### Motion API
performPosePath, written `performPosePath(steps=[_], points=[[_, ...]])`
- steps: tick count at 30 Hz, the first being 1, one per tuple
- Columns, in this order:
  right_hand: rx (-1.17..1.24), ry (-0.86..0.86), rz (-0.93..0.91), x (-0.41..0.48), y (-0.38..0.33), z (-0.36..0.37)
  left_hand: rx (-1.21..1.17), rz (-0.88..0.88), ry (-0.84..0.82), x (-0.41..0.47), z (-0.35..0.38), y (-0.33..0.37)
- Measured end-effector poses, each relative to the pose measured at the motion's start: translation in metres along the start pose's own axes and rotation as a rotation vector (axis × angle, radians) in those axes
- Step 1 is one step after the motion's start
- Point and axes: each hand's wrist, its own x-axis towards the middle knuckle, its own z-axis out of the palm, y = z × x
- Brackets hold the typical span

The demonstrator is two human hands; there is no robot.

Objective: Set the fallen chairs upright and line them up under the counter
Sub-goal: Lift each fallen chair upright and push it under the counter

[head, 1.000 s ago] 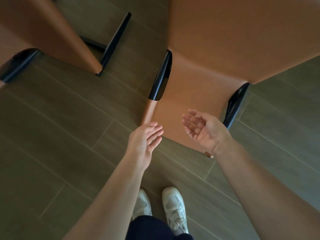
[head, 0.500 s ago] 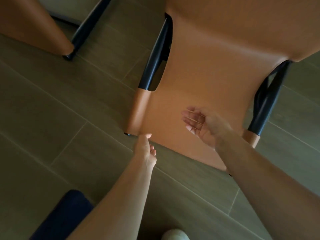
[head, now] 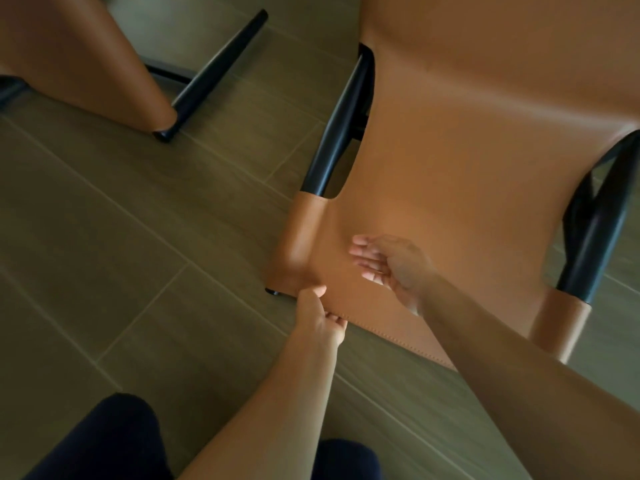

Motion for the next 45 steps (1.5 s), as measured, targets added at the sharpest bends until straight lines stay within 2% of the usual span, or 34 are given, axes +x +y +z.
performPosePath(steps=[5,9,11,14,15,18,21,24,30,34,36,39,45], points=[[-0.128,0.023,-0.031,-0.005,0.007,0.003,0.054,-0.021,0.001,-0.008,0.001,0.002],[-0.365,-0.001,-0.131,-0.024,0.011,0.01,0.06,-0.037,-0.014,-0.018,-0.002,0.003],[-0.604,-0.079,-0.171,-0.036,0.012,0.012,0.047,-0.054,-0.002,-0.024,-0.002,0.002],[-1.201,-0.223,-0.318,-0.056,0.014,0.018,0.026,-0.07,-0.026,-0.041,-0.003,0.005],[-1.285,-0.24,-0.338,-0.067,0.015,0.019,0.022,-0.075,-0.033,-0.049,-0.003,0.005],[-1.529,-0.242,-0.336,-0.097,0.013,0.015,0.06,-0.055,-0.012,-0.083,-0.003,0.008],[-1.801,-0.09,-0.413,-0.118,0.012,0.013,0.066,-0.046,-0.036,-0.111,0.003,0.009],[-1.83,-0.057,-0.45,-0.153,-0.01,0.008,0.05,-0.051,-0.048,-0.16,0.01,0.007],[-1.796,-0.136,-0.457,-0.237,-0.084,-0.011,0.056,-0.1,-0.022,-0.264,0.026,0.009],[-1.755,-0.049,-0.329,-0.301,-0.141,-0.012,0.069,-0.087,-0.006,-0.344,0.048,0.019],[-1.74,-0.014,-0.356,-0.329,-0.17,-0.016,0.078,-0.076,-0.02,-0.384,0.064,0.028],[-1.733,0.027,-0.498,-0.357,-0.218,-0.035,0.068,-0.058,-0.047,-0.441,0.092,0.045],[-1.643,0.154,-0.454,-0.372,-0.328,-0.062,0.065,0.011,-0.172,-0.537,0.176,0.082]])
